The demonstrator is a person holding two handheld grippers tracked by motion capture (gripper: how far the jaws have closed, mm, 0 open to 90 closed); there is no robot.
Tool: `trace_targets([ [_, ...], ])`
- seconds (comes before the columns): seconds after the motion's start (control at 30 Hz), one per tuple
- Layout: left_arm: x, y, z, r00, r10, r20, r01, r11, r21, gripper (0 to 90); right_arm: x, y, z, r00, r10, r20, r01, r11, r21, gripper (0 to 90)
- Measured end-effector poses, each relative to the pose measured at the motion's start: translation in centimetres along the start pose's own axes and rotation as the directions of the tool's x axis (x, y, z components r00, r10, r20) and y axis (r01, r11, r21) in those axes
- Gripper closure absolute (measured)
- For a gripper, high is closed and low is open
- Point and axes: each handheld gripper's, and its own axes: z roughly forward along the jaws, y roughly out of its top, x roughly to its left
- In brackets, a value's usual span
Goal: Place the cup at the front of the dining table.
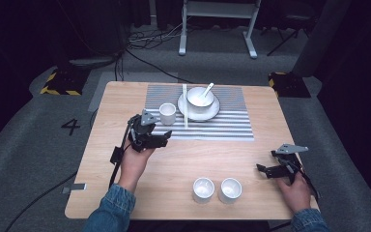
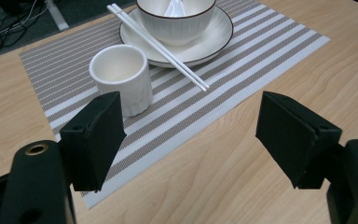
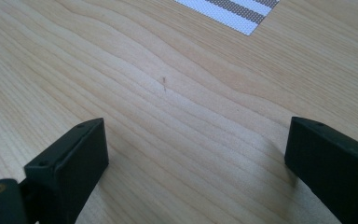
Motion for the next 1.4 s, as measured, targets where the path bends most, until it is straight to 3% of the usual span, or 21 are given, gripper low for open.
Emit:
trace_targets([
  [0.13, 0.0, -1.0, -0.9, 0.9999, 0.004, 0.013, -0.004, 0.9999, 0.009, 23.6, 0.0, 0.0, 0.0, 1.0000, 0.000, 0.000, 0.000, 1.000, 0.000, 6.3],
  [0.2, 0.0, -1.7, -1.3, 0.9997, 0.021, 0.008, -0.021, 0.9989, 0.043, 23.6, 0.0, 0.0, 0.0, 1.0000, 0.000, 0.000, 0.000, 1.000, 0.000, 6.2],
  [0.4, 0.2, -3.1, -2.9, 0.9996, 0.015, 0.024, -0.017, 0.9980, 0.061, 23.5, 0.0, 0.0, 0.0, 1.0000, 0.000, 0.000, 0.000, 1.000, 0.000, 6.2],
  [0.57, 0.3, -4.4, -4.2, 0.9996, 0.029, 0.003, -0.029, 0.9970, 0.072, 23.5, 0.0, 0.0, 0.0, 1.0000, 0.000, 0.000, 0.000, 1.000, 0.000, 6.2],
  [0.8, 0.5, -6.4, -5.2, 0.9996, 0.024, -0.015, -0.022, 0.9956, 0.091, 23.3, 0.0, 0.0, 0.0, 1.0000, -0.001, -0.002, 0.001, 1.000, 0.000, 6.2],
  [1.4, 0.7, -10.5, -6.6, 0.9996, 0.027, 0.007, -0.027, 0.9908, 0.132, 23.0, 0.0, 0.0, 0.0, 1.0000, -0.001, -0.002, 0.001, 1.000, 0.000, 6.2],
])
